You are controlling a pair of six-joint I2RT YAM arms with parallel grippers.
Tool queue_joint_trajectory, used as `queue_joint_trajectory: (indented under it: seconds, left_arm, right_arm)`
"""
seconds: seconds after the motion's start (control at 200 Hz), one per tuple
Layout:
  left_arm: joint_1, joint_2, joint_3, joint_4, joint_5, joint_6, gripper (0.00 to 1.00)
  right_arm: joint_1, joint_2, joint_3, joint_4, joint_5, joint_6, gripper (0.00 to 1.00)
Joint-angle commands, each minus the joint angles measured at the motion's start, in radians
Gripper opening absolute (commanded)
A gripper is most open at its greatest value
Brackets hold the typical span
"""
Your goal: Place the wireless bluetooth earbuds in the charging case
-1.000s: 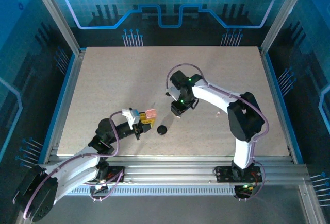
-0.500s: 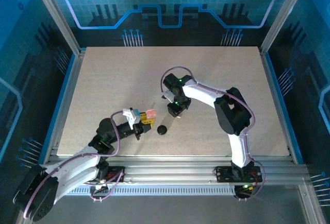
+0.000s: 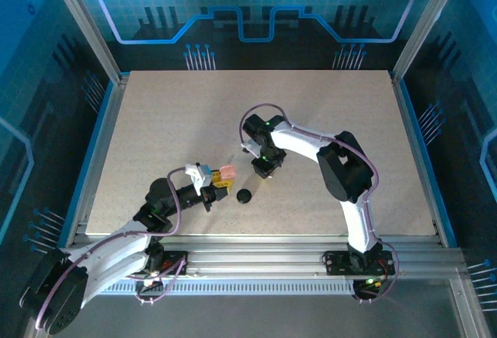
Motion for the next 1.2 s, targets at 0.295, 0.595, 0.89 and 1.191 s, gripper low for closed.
queue_joint_trajectory:
  seconds: [0.295,0.595,0.89,1.191]
  left_arm:
    - [0.006,-0.015,0.011,-0.019,-0.019,0.018,0.18]
    - [0.006,-0.023,0.013,-0.027,-0.017,0.021,0.18]
    - [0.006,-0.015,0.017,-0.033,-0.009,0.027,0.18]
    - [0.007,-0.003,0.021,-0.059,-0.007,0.046,0.18]
  right_arm:
    - [0.015,0.049,0.025,0.0,0.02,-0.011,0.31]
    - [0.014,0.058,0.025,0.022,0.022,-0.004,0.25]
    - [0.013,0.006,-0.015,0.073,0.016,0.041,0.21]
    - [-0.008,-0.13,-0.135,0.207,-0.043,0.177,0.2]
